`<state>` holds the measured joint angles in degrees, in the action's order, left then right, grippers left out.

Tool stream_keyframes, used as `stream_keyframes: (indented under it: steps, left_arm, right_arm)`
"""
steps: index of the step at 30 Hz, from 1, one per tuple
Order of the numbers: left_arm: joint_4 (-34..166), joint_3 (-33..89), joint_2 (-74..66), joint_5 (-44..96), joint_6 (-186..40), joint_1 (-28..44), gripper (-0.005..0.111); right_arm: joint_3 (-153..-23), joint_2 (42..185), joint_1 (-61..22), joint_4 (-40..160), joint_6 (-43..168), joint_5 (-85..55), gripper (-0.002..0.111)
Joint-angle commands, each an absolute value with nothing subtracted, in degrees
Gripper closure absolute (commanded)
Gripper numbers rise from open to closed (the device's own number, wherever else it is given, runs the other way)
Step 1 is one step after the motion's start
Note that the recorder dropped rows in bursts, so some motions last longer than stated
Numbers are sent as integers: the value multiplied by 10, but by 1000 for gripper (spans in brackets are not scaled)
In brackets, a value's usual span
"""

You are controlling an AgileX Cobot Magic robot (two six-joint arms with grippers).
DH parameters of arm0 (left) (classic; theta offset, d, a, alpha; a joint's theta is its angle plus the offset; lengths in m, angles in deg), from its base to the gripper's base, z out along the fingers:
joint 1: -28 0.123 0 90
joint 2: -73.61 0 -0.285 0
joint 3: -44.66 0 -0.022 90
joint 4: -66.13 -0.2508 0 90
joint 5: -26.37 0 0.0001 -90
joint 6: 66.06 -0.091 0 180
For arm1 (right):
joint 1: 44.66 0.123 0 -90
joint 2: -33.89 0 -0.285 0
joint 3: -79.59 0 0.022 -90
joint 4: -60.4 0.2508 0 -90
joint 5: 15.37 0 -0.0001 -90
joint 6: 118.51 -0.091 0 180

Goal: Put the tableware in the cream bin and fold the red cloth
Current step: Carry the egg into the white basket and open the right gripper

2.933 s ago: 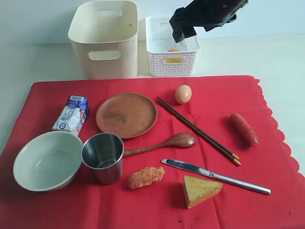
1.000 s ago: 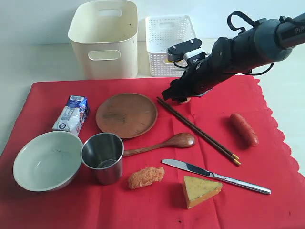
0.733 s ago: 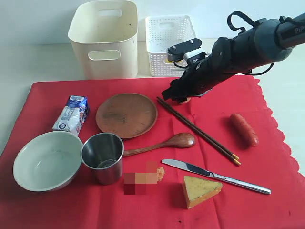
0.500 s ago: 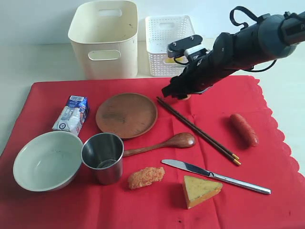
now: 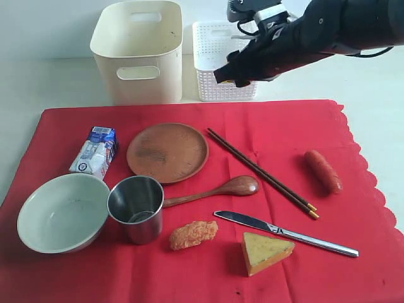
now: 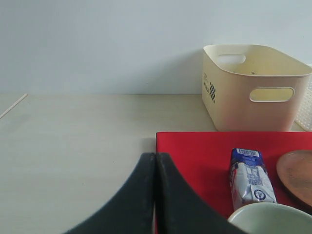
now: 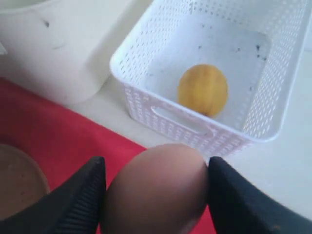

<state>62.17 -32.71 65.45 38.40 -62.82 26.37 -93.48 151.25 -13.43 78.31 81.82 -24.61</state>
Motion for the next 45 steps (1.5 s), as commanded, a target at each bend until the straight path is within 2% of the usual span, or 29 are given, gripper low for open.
stream_keyframes:
  steps: [1, 16, 32, 39, 42, 45]
  left_arm:
    - [623, -326, 658, 382, -629, 262, 106]
    - [623, -326, 658, 382, -629, 262, 106]
    - [623, -326, 658, 382, -629, 262, 106]
    - [623, -326, 658, 382, -629, 262, 106]
    - [623, -326, 658, 382, -629, 262, 106]
    - [623, -326, 658, 382, -629, 262, 106]
  right_arm:
    - [-933, 1506, -133, 780, 825, -188, 108]
    - [-941, 1572, -133, 780, 825, 35, 108]
    - [-1111, 1724, -133, 780, 825, -34, 108]
    - [-1123, 1736, -133, 780, 825, -33, 108]
    - [-1123, 1737, -133, 784, 825, -33, 102]
    - [-1123, 1737, -133, 784, 823, -30, 89]
